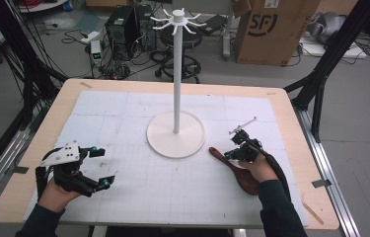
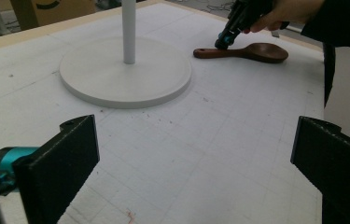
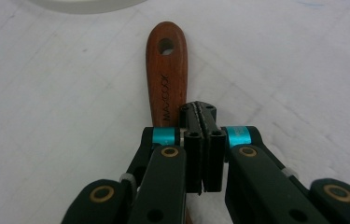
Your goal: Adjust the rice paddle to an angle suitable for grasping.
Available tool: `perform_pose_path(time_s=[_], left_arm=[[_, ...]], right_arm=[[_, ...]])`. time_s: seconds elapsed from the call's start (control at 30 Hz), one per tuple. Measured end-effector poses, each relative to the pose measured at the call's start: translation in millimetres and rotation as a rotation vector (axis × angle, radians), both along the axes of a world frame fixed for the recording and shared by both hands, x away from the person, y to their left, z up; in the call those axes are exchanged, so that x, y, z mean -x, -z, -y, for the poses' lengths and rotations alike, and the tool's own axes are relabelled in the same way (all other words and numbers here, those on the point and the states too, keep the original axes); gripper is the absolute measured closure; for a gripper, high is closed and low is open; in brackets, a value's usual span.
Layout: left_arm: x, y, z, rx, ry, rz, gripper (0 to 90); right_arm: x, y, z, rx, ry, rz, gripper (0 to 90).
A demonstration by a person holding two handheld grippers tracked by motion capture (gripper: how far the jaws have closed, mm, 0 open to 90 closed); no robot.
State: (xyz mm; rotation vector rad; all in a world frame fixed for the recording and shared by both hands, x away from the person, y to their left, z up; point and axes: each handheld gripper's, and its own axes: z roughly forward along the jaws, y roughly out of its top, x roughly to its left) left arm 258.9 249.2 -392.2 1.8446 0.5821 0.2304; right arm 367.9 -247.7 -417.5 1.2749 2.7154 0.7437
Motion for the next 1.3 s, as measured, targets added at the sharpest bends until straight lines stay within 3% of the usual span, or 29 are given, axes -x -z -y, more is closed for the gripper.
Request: perform_pose_path(time_s=[0.07,0.3,0.33,0.4,0.43,0.47,0.57,0.7,0.73,0.77,0.8,0.9,1.07,1.1,1.3], left_arm=[[0.1,0.0,0.0,0.001,0.000,0.000,1.6],[0.1,0.0,-0.2,0.001,0.000,-0.002,1.6],[0.1,0.0,-0.2,-0.001,0.000,-0.002,1.6],[0.1,0.1,0.0,0.000,0.000,-0.001,1.6],[0.1,0.0,0.0,0.001,0.001,-0.001,1.6],[0.1,-0.1,-0.2,0.001,0.000,-0.002,1.6],[0.1,-0.1,-0.4,0.003,-0.001,-0.002,1.6],[0.2,0.1,-0.1,0.000,0.001,-0.003,1.6],[0.2,0.0,-0.2,-0.001,0.001,-0.004,1.6],[0.3,0.0,-0.2,0.000,0.001,-0.004,1.6],[0.3,0.1,-0.6,-0.002,0.001,-0.005,1.6],[0.1,0.6,-0.9,-0.002,0.001,-0.006,1.6],[0.1,1.1,-0.8,-0.004,0.004,-0.011,1.6],[-0.1,1.2,-0.8,-0.004,0.005,-0.012,1.6],[-0.5,2.0,-0.4,-0.015,0.003,-0.013,1.6]], right_arm=[[3.4,-1.1,-4.5,-0.001,-0.038,-0.001,89.4],[6.7,-8.1,1.9,-0.031,-0.074,0.017,88.3],[8.7,-11.6,3.5,-0.037,-0.089,0.025,82.7],[9.7,-13.6,3.7,-0.037,-0.103,0.021,80.4],[12.2,-17.4,2.6,-0.018,-0.140,0.025,73.6],[12.2,-17.4,2.6,-0.018,-0.140,0.025,73.6],[16.7,-24.3,-1.3,0.018,-0.189,0.033,62.5],[21.0,-32.0,-3.8,0.030,-0.220,0.034,47.7],[23.2,-34.8,-4.0,0.014,-0.233,0.017,39.1],[23.2,-34.8,-4.0,0.014,-0.233,0.017,39.1],[25.2,-36.2,-3.8,0.006,-0.244,0.009,30.0],[28.2,-36.6,-4.3,0.034,-0.261,0.016,17.6],[32.9,-39.1,-5.5,0.070,-0.283,0.037,7.4],[35.4,-40.8,-6.9,0.079,-0.282,0.050,1.8],[37.1,-43.1,-6.7,0.087,-0.284,0.070,1.4]])
